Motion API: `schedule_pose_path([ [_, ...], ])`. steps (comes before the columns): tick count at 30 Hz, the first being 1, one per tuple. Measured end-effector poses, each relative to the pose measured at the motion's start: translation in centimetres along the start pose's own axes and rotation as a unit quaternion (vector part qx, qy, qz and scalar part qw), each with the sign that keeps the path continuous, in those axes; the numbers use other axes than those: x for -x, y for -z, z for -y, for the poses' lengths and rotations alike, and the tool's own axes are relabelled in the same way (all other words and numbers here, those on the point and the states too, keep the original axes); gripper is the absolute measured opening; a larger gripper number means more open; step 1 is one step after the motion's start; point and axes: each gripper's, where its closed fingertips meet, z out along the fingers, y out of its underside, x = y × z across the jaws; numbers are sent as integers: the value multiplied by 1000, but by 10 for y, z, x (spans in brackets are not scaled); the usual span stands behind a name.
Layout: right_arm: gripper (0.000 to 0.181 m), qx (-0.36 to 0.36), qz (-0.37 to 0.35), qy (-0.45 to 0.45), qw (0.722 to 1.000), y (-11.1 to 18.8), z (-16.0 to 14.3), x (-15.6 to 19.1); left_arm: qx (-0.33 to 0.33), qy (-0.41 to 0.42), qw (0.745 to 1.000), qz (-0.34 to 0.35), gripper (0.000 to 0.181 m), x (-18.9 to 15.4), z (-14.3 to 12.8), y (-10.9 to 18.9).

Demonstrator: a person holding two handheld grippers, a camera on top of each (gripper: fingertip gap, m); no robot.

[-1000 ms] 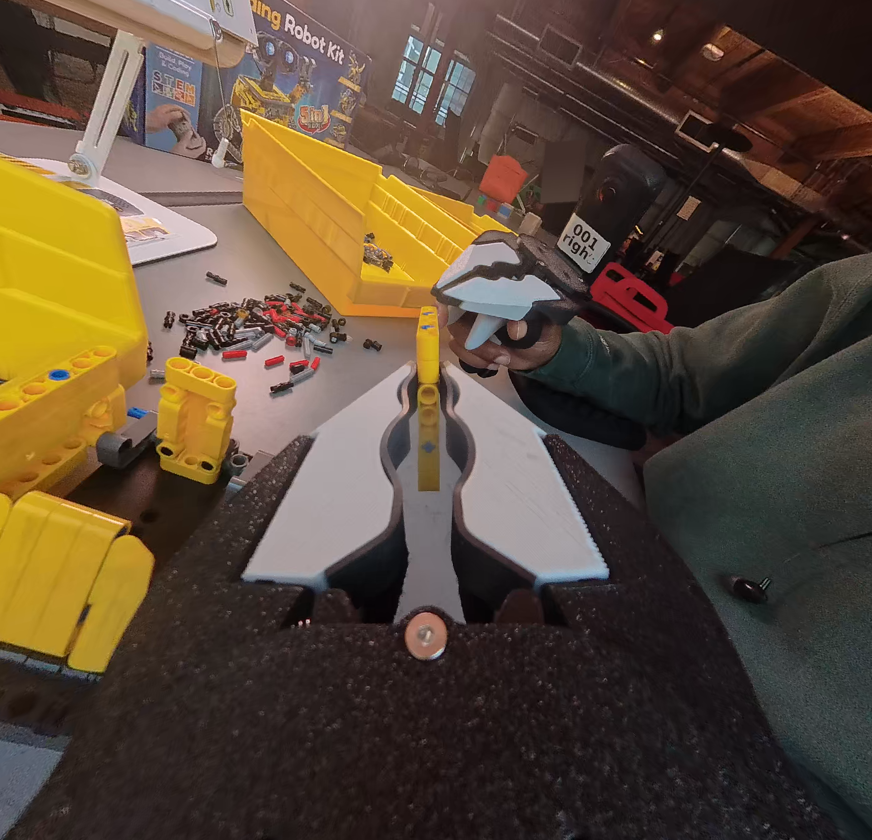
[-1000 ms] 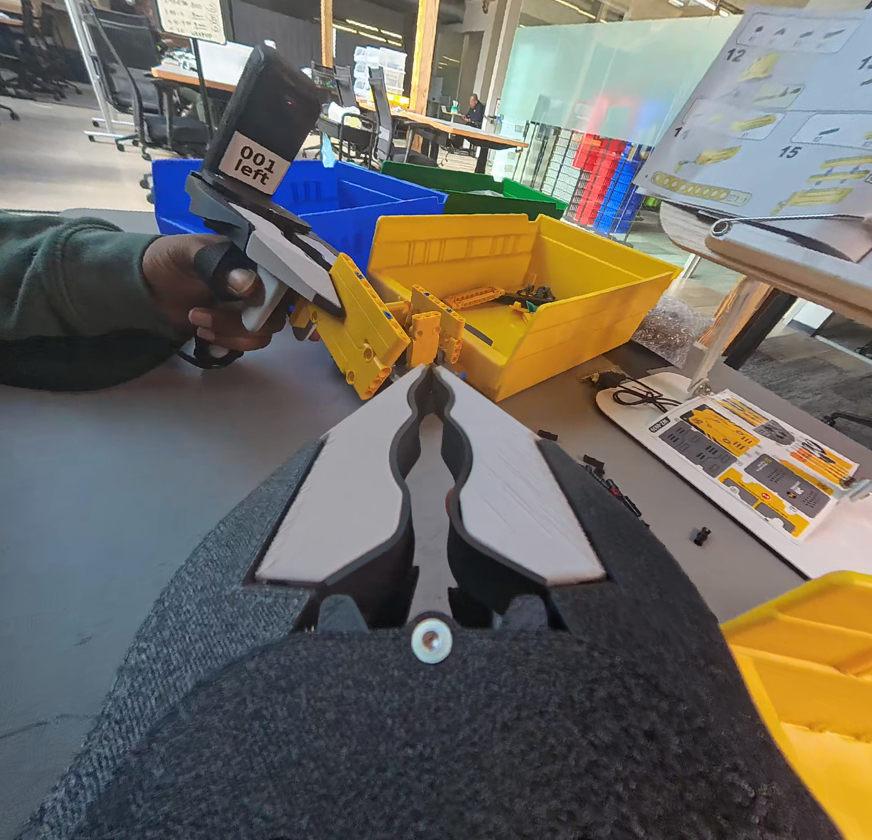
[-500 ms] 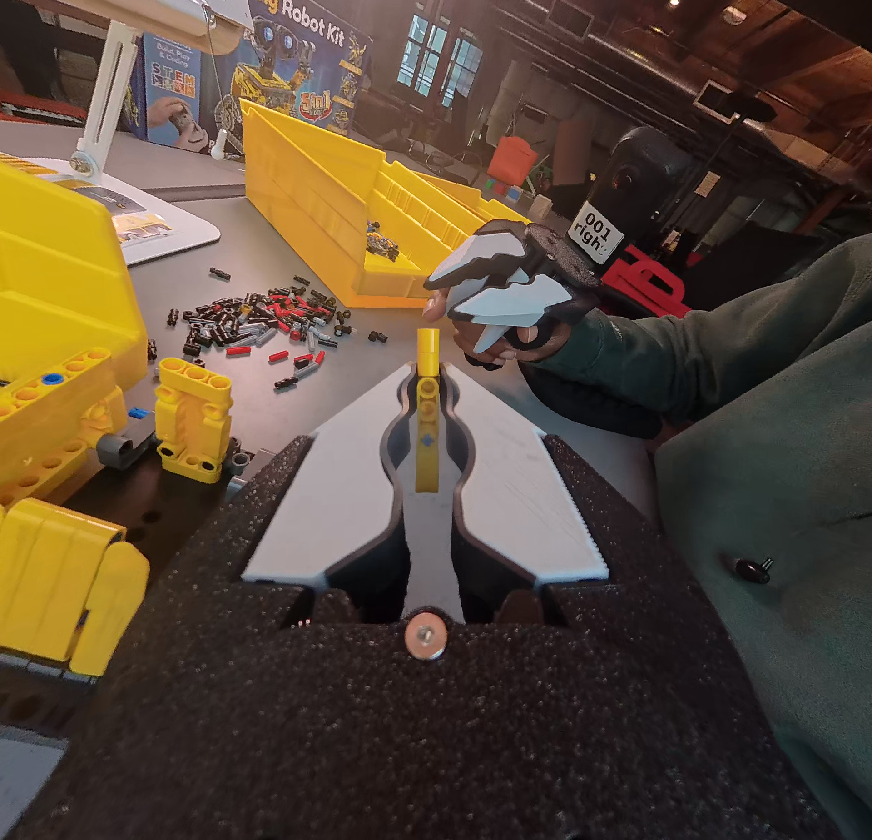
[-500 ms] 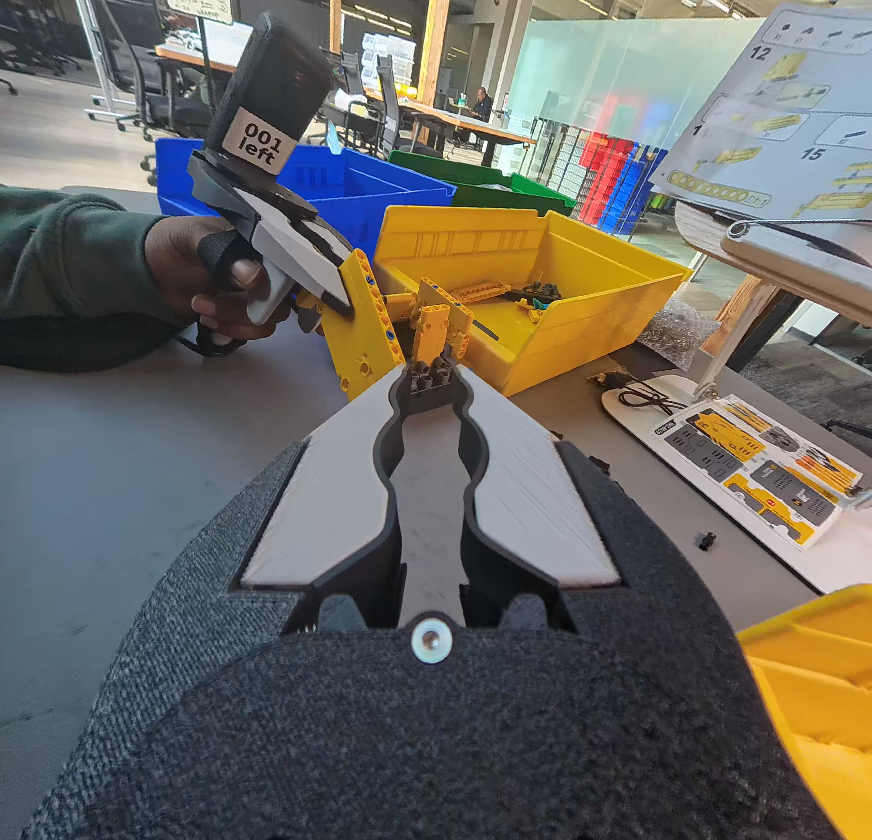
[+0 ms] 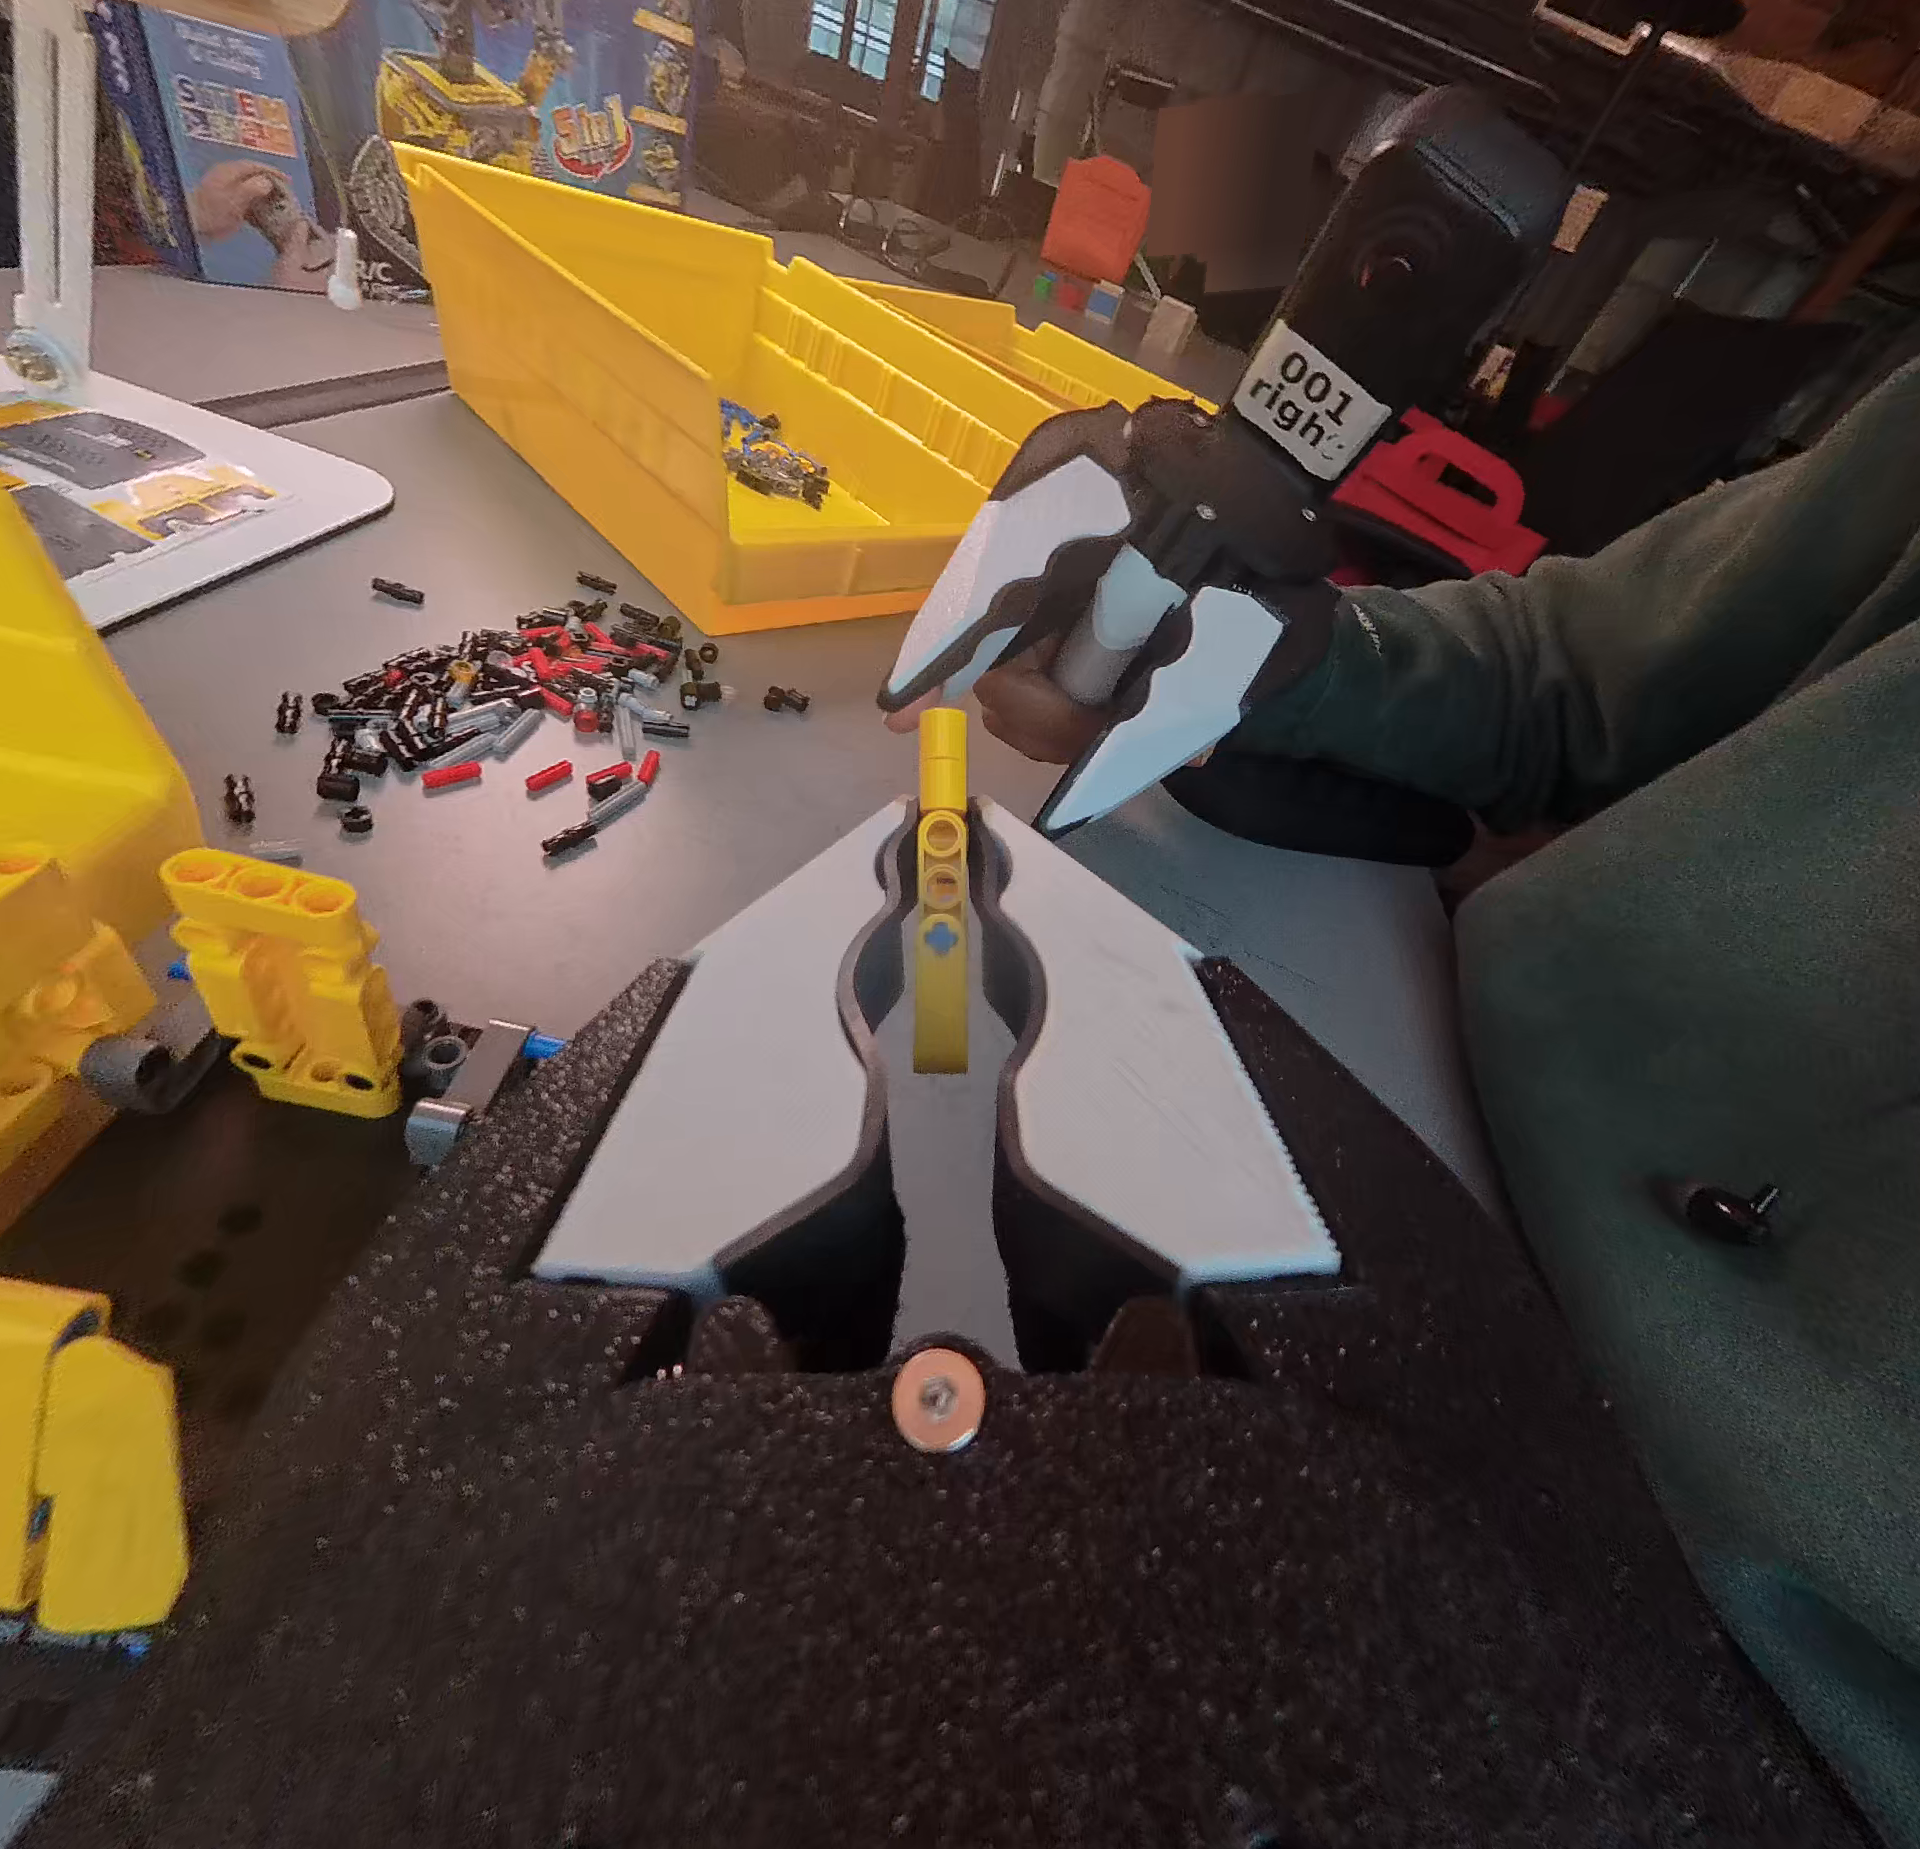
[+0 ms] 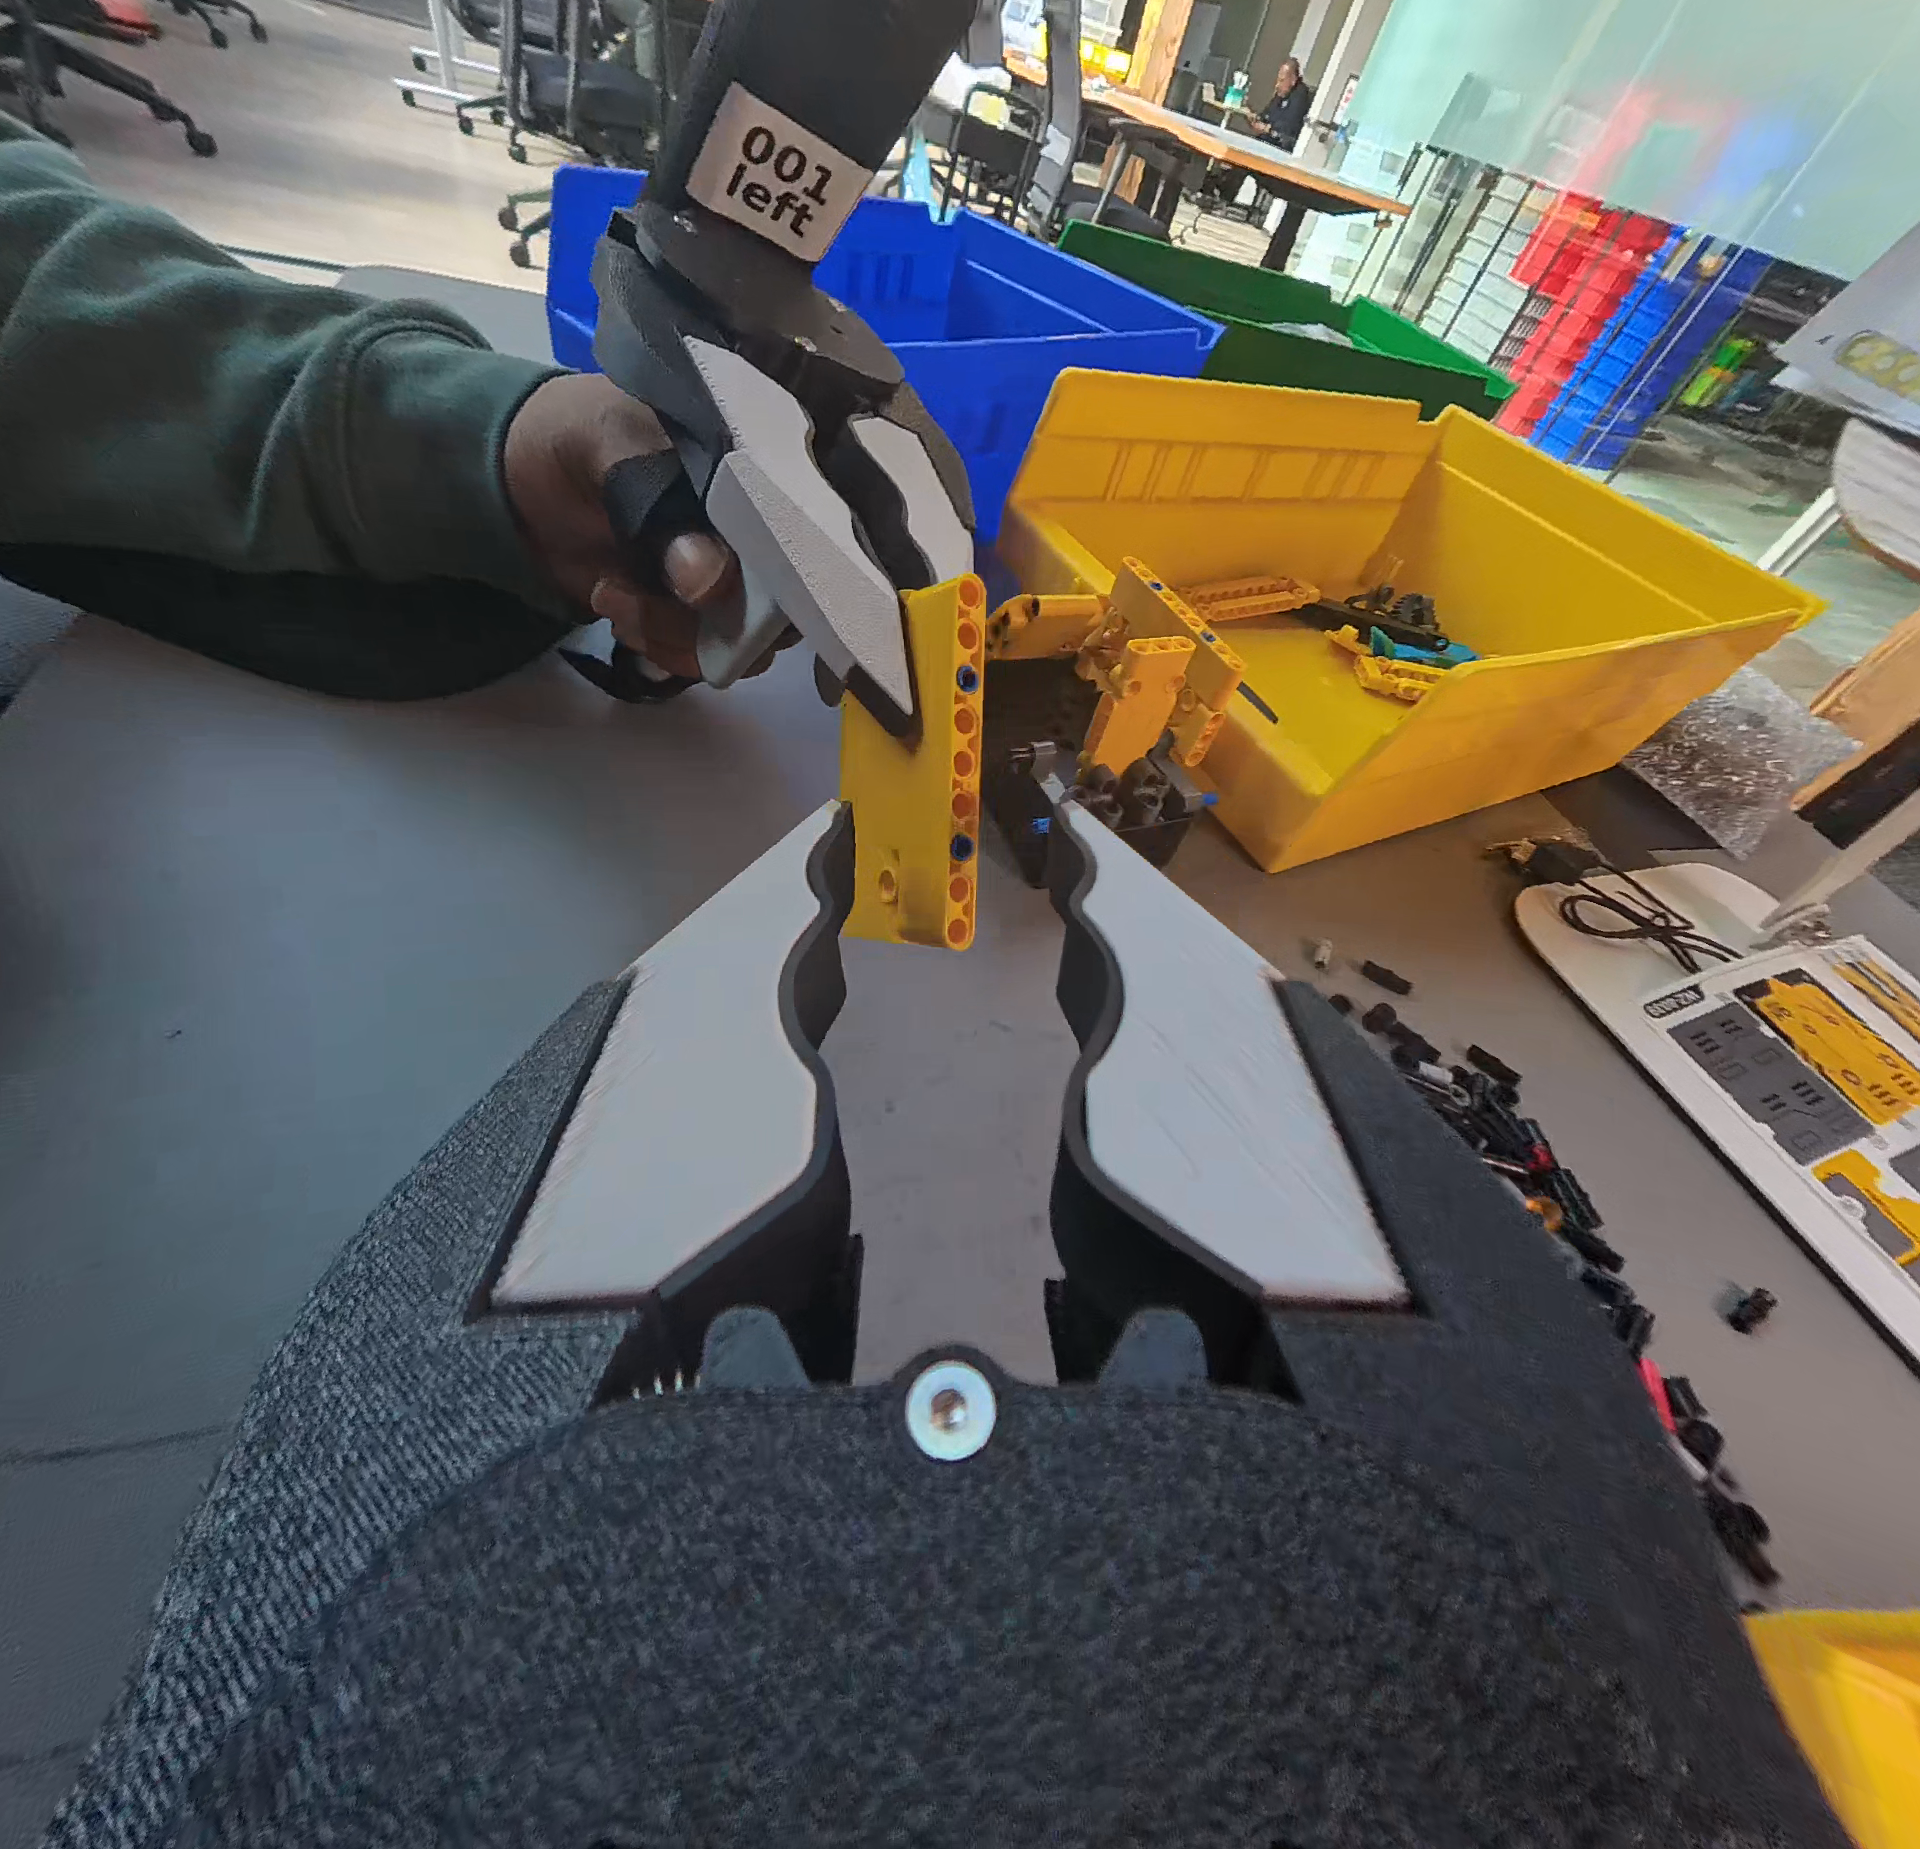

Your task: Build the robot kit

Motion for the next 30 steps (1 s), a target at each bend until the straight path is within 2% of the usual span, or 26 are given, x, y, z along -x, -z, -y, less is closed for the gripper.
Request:
schedule_pose_path([
  [2,33,19,25,-5,1000,-2,-8,8,4,-17,1000,-16,6,-8,-1,-3],
  [5,16,23,62,-14,998,-2,-10,21,2,-35,999,-37,7,-18,-1,-5],
  [9,10,27,77,-30,996,2,-8,21,10,-41,998,-45,8,-22,-2,-5],
  [17,7,117,102,-51,987,6,-38,25,116,-91,989,0,12,-8,-32,-3],
  [20,7,128,89,-59,986,11,-43,15,81,-106,989,60,22,12,-8,20],
  [22,7,117,84,-71,987,15,-39,9,39,-112,983,142,28,36,17,46],
  [24,7,103,75,-81,989,18,-34,2,13,-125,960,249,30,64,34,78],
  [25,7,97,72,-86,989,19,-32,0,16,-127,946,297,29,76,36,93],
  [27,7,89,70,-94,989,19,-30,-3,48,-117,929,349,32,90,25,105],
  [30,7,87,71,-98,989,16,-33,-3,116,-145,904,384,36,93,11,97],
])
